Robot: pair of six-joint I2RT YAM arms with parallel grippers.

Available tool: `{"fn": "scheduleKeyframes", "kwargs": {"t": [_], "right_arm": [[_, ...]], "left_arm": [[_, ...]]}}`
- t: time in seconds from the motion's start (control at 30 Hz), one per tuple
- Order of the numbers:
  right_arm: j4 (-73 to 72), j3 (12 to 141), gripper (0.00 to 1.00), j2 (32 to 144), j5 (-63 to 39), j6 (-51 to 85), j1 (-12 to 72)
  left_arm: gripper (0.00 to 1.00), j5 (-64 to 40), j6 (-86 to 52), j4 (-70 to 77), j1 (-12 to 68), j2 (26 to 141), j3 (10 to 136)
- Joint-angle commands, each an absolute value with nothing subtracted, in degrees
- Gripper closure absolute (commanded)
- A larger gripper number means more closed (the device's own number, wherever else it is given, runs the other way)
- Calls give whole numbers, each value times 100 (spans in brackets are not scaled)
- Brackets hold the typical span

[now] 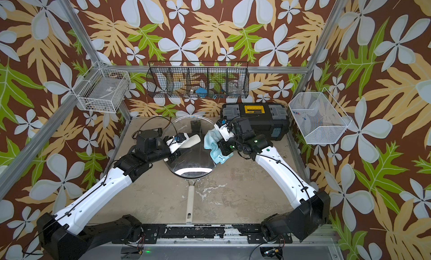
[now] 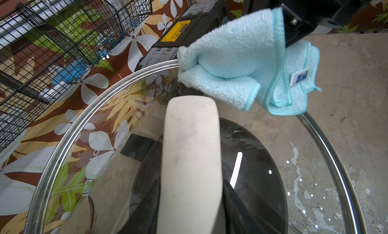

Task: Wipe the pot lid with a cloth
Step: Wipe the pot lid.

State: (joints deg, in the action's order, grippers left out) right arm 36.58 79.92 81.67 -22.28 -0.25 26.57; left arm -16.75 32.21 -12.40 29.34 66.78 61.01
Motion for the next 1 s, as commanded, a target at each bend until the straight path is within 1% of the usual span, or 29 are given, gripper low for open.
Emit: {"fn": "scheduleKeyframes", "kwargs": {"t": [0.0,0.17,0.5,0.7,0.97], "right_arm": [[3674,8004,100,8213,-2434,-6,2699],[3564,7943,100,8286,-2387,102,3006],[2971,7600,100,8405,-2320,590,3915],[2710,7508,100,8481,-2306,777,4241],[2488,7541,100,8604,-2373,923,4497]], "left_arm": [[100,-1732,3160,-229,2938,6709,6283],[100,-1696,2949,-110,2936,6839,6336],[100,-1446,2620,132,2934,7004,6345],[100,-1219,2389,291,2936,7058,6345],[100,-1196,2137,475,2940,7112,6321]]}}
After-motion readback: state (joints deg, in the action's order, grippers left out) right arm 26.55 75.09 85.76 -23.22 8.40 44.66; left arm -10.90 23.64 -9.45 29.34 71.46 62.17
